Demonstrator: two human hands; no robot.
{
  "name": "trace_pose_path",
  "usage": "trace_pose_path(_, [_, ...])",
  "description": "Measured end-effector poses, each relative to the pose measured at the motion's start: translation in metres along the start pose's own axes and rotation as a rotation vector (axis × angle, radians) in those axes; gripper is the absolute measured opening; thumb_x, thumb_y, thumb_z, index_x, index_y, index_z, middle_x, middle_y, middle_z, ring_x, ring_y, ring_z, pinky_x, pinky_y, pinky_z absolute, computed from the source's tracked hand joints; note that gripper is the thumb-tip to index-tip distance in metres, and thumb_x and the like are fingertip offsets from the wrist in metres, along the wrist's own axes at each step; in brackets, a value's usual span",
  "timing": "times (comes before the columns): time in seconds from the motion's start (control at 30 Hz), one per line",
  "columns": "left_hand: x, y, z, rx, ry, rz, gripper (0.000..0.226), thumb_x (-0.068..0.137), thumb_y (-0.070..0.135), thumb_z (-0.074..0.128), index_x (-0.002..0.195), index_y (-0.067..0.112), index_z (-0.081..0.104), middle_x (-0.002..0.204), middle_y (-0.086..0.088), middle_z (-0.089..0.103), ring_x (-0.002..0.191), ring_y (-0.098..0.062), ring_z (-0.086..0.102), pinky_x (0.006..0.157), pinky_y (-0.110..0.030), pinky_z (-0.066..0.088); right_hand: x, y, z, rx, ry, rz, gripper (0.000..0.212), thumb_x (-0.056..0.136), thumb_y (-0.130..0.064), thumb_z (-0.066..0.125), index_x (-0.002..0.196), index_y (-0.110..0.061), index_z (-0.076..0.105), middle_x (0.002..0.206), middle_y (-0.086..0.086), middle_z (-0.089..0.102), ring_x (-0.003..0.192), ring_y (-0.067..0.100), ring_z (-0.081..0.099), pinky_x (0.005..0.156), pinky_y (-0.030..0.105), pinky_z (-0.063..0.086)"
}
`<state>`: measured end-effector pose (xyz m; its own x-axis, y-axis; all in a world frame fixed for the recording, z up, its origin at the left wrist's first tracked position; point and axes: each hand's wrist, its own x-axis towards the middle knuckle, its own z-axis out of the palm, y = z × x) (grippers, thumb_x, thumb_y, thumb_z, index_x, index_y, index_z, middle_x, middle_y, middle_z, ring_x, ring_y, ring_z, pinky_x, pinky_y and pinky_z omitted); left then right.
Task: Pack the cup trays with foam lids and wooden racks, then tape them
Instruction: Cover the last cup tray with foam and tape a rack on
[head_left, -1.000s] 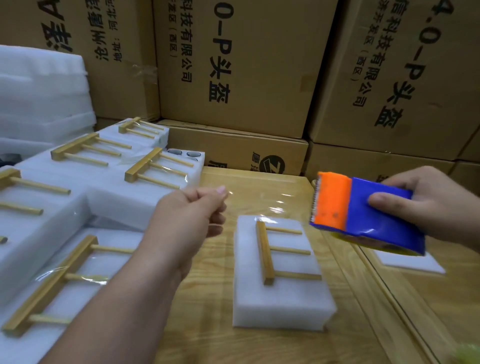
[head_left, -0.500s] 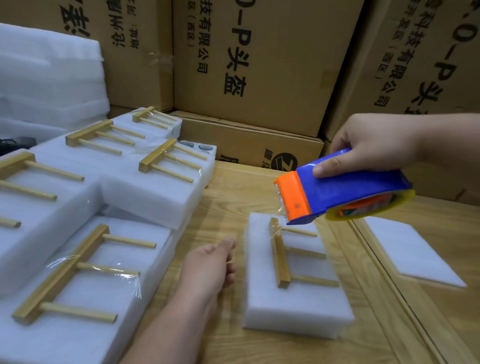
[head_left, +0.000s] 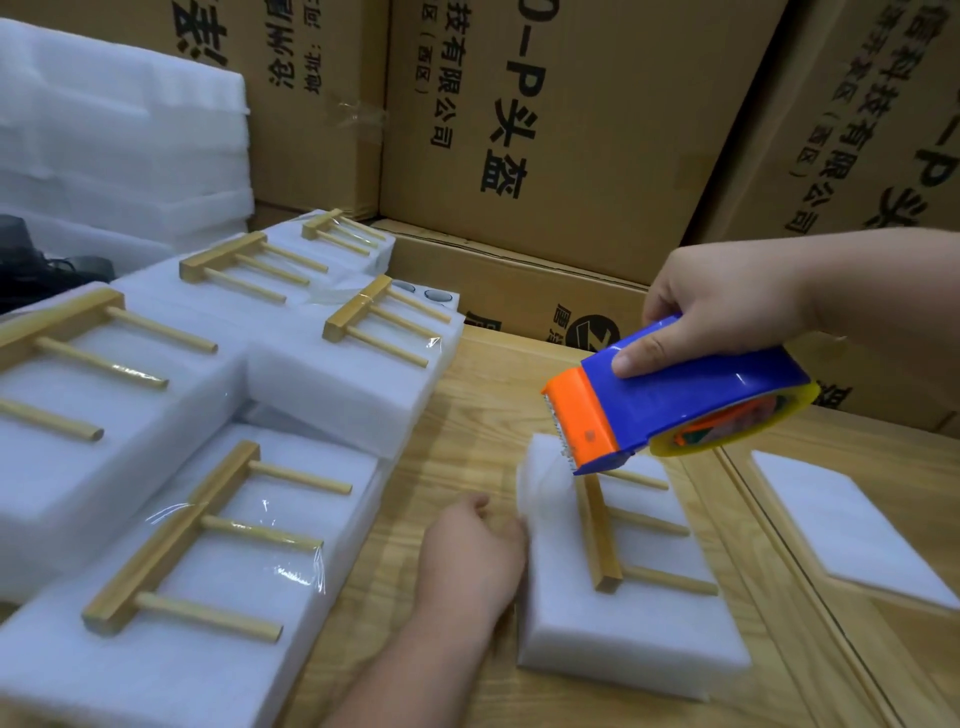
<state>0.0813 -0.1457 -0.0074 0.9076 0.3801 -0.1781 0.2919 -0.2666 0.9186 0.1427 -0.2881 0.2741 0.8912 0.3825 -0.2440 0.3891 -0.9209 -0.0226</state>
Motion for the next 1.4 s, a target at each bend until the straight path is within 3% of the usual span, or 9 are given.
trace_pose_path(0.07, [-0.004,0.001,0.001,0.126,0.057,0.080,0.049,0.086,0.038,0.064,0.133,0.026,0.063,0.111,0.002,0.075,0.100,-0.017,0.070,0.081,-0.021,0.049,-0.001,0.004,0.002,0.008,-0.002,0.004,0.076,0.052,-0.085,0.059,0.085,-0.019,0.074,0.070,-0.006,0.076,0.062,0.008,0.073,0.049,0.017,0.049])
trace_pose_path(0.2, [-0.008,0.000,0.001,0.174,0.086,0.161,0.035,0.090,0.035,0.061,0.125,0.028,0.065,0.111,0.006,0.069,0.100,-0.017,0.067,0.081,-0.027,0.050,-0.004,0.015,0.008,0.009,-0.020,0.020,0.074,0.056,-0.084,0.059,0.085,-0.019,0.074,0.071,-0.006,0.076,0.064,0.009,0.073,0.054,0.019,0.051])
trace_pose_path(0.3, [-0.015,0.001,-0.001,0.124,0.174,0.375,0.035,0.097,0.036,0.056,0.132,0.031,0.059,0.124,0.010,0.052,0.116,-0.016,0.057,0.097,-0.032,0.046,-0.004,0.025,0.017,0.023,-0.049,0.043,0.072,0.057,-0.083,0.061,0.088,-0.020,0.074,0.074,-0.007,0.077,0.067,0.009,0.074,0.058,0.021,0.055])
trace_pose_path(0.4, [-0.023,0.011,-0.002,-0.065,-0.065,0.528,0.060,0.098,0.045,0.053,0.154,0.030,0.038,0.149,0.021,0.034,0.142,0.003,0.029,0.113,-0.014,0.022,-0.001,0.035,0.027,0.040,-0.078,0.062,0.069,0.058,-0.083,0.062,0.087,-0.021,0.074,0.074,-0.008,0.076,0.068,0.008,0.074,0.058,0.021,0.053])
trace_pose_path(0.5, [-0.024,0.021,-0.001,-0.083,-0.290,0.550,0.091,0.086,0.069,0.044,0.162,0.038,0.005,0.158,0.037,-0.002,0.145,0.020,-0.008,0.111,-0.007,0.002,0.002,0.046,0.035,0.061,-0.115,0.082,0.070,0.059,-0.082,0.063,0.092,-0.021,0.073,0.077,-0.007,0.077,0.072,0.009,0.075,0.063,0.022,0.057])
trace_pose_path(0.57, [-0.026,0.028,-0.003,-0.060,-0.342,0.522,0.103,0.078,0.079,0.045,0.160,0.044,-0.006,0.148,0.044,-0.015,0.139,0.025,-0.019,0.110,-0.010,0.000,0.003,0.055,0.040,0.079,-0.141,0.094,0.071,0.060,-0.081,0.063,0.095,-0.021,0.072,0.080,-0.006,0.078,0.075,0.011,0.076,0.069,0.026,0.060])
trace_pose_path(0.7, [-0.026,0.041,0.002,0.097,-0.420,0.529,0.120,0.070,0.083,0.053,0.157,0.042,-0.018,0.147,0.037,-0.025,0.140,0.015,-0.026,0.117,-0.021,0.003,0.002,0.072,0.046,0.130,-0.161,0.092,0.072,0.059,-0.080,0.065,0.096,-0.019,0.073,0.082,-0.003,0.078,0.077,0.014,0.076,0.073,0.029,0.060])
trace_pose_path(0.97, [-0.029,0.047,0.025,0.524,-0.303,0.591,0.110,0.088,0.073,0.049,0.162,0.022,-0.014,0.169,0.011,-0.018,0.151,-0.003,-0.023,0.126,-0.030,-0.005,0.000,0.091,0.057,0.234,-0.147,0.063,0.065,0.064,-0.076,0.064,0.093,-0.019,0.072,0.079,-0.003,0.077,0.073,0.013,0.075,0.065,0.023,0.054])
trace_pose_path(1.4, [-0.034,0.050,0.028,0.565,-0.256,0.595,0.068,0.101,0.041,0.036,0.162,0.034,0.007,0.172,0.008,0.000,0.156,-0.007,-0.007,0.126,-0.028,-0.001,-0.005,0.123,0.087,0.413,-0.072,0.002,0.062,0.069,-0.081,0.067,0.081,-0.021,0.076,0.078,0.002,0.077,0.071,0.018,0.075,0.061,0.024,0.054])
